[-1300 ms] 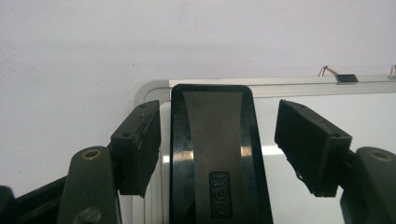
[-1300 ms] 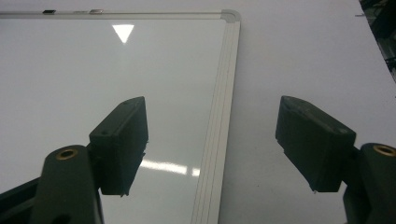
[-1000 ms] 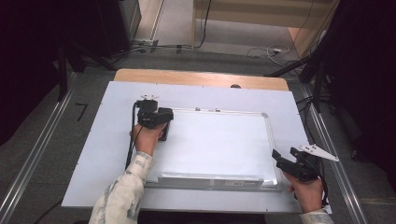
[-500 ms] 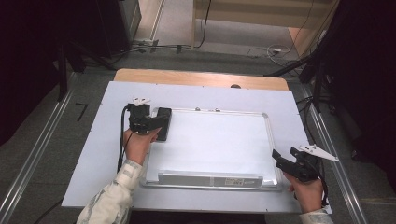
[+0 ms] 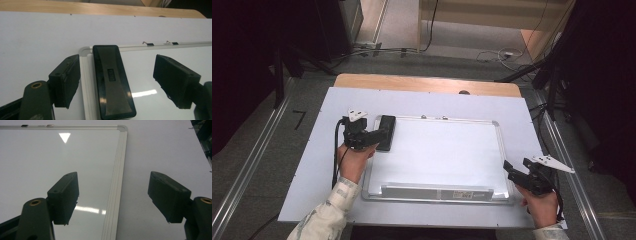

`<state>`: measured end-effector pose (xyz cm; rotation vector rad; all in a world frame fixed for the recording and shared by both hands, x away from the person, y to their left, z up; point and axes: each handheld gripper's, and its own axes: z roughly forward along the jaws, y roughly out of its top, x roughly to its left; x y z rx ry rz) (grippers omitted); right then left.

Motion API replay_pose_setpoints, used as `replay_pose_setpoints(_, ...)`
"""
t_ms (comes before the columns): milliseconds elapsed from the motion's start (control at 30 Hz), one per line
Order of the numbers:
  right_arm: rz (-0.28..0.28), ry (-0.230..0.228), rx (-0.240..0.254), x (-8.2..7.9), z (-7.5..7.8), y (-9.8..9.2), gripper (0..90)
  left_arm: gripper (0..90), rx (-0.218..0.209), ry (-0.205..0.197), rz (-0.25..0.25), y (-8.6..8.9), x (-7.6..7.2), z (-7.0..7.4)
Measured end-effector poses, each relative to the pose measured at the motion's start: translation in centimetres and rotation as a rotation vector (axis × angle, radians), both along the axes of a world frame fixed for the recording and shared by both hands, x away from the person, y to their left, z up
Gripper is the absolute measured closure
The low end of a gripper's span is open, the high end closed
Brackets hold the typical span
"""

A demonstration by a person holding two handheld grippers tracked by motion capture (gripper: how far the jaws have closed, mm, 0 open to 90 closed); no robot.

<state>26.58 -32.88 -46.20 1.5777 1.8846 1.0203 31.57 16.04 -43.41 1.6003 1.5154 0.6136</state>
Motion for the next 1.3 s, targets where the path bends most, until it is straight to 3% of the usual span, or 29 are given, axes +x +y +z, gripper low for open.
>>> replay_pose_setpoints(333, -0.001, 0.0, -0.001, 0.0, 0.0, 0.0, 23.3, 21.2, -0.027, -0.002, -0.003, 1.4, -1.5, -0.4)
replay_pose_setpoints(867, -0.002, -0.004, 0.0, -0.1, 0.0, -0.1, 23.3, 21.1, -0.014, -0.005, -0.027, 2.3, -4.2, -1.0)
replay_pose_setpoints(1300, -0.008, -0.006, 0.003, -0.2, 0.0, -0.4, 23.3, 21.1, -0.013, 0.007, -0.016, 3.8, -6.4, -1.5)
